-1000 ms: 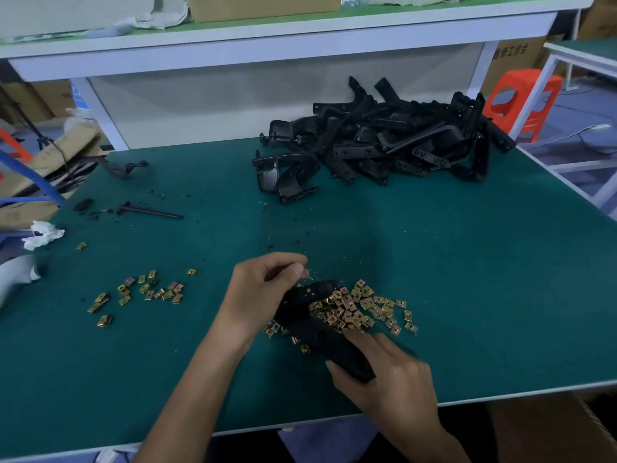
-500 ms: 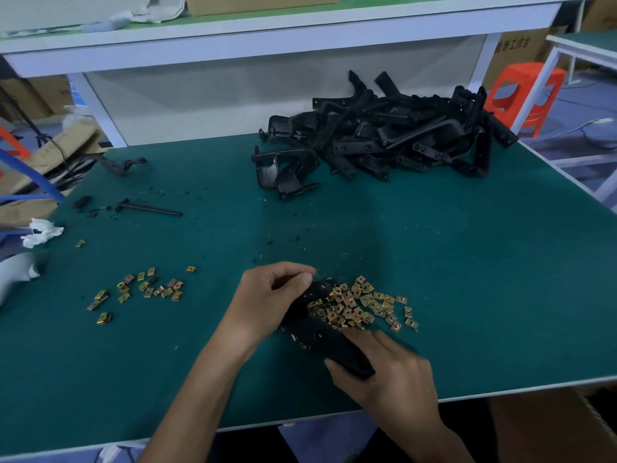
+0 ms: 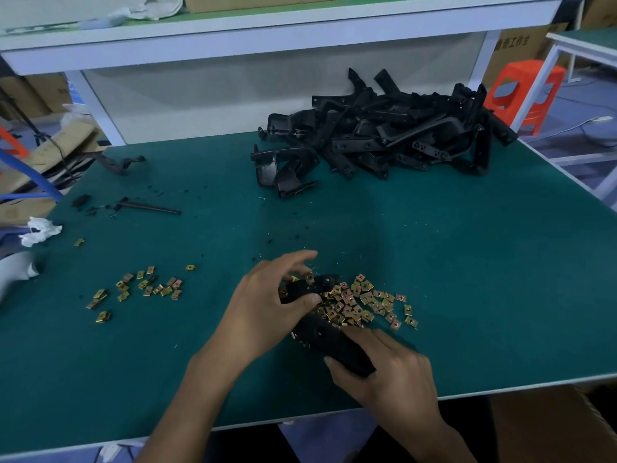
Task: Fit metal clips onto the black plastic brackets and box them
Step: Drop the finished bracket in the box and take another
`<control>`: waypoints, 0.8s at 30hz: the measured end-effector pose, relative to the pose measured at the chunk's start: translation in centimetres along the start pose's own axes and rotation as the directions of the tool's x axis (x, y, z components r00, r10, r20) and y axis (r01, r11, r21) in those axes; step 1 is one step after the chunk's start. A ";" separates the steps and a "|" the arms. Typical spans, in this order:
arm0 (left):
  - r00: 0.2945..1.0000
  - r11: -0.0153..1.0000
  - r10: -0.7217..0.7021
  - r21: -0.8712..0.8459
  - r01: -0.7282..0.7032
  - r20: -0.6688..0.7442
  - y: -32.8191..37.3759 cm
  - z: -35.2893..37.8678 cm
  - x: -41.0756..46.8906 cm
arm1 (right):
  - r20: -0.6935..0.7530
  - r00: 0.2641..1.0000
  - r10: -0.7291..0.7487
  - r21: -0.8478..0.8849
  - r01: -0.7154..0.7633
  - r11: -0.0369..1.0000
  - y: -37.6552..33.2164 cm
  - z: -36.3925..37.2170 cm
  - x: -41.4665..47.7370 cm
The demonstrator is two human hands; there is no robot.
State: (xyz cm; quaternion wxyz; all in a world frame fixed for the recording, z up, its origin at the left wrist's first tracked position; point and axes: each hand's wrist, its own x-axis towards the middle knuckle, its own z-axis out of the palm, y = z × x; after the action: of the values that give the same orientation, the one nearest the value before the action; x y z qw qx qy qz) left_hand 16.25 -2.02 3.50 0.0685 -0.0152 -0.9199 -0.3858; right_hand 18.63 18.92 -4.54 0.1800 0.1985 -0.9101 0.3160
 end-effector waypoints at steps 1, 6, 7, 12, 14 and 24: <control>1.000 1.000 0.016 0.011 -0.016 -0.010 0.0 0.0 0.0 | 0.001 1.000 0.003 0.001 -0.003 1.000 0.0 0.0 0.0; 0.997 0.996 0.080 0.044 -0.079 -0.012 -0.2 0.0 -0.2 | 0.021 1.000 0.005 0.014 -0.005 1.000 -0.1 -0.2 0.0; 0.996 0.995 0.084 0.049 -0.084 -0.010 -0.3 0.0 -0.2 | 0.027 1.000 0.011 0.018 -0.011 1.000 -0.1 -0.3 0.0; 0.993 0.994 0.112 0.008 -0.112 -0.043 -0.6 0.4 -0.5 | 0.072 0.996 0.045 0.036 -0.048 0.998 -0.4 -0.7 0.1; 0.992 0.993 0.113 -0.014 -0.114 -0.057 -0.5 0.6 -0.7 | 0.081 0.995 0.054 0.052 -0.058 0.997 -0.4 -0.8 0.1; 0.988 0.993 0.114 -0.028 -0.118 -0.103 -0.2 0.9 -0.6 | 0.089 0.988 0.123 0.045 -0.128 0.991 -0.4 -0.5 0.1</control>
State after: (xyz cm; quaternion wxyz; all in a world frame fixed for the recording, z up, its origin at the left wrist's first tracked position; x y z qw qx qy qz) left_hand 16.74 -1.53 2.68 0.1370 -0.0503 -0.9061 -0.3970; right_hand 18.86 18.94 -3.89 0.1155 0.1588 -0.9194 0.3408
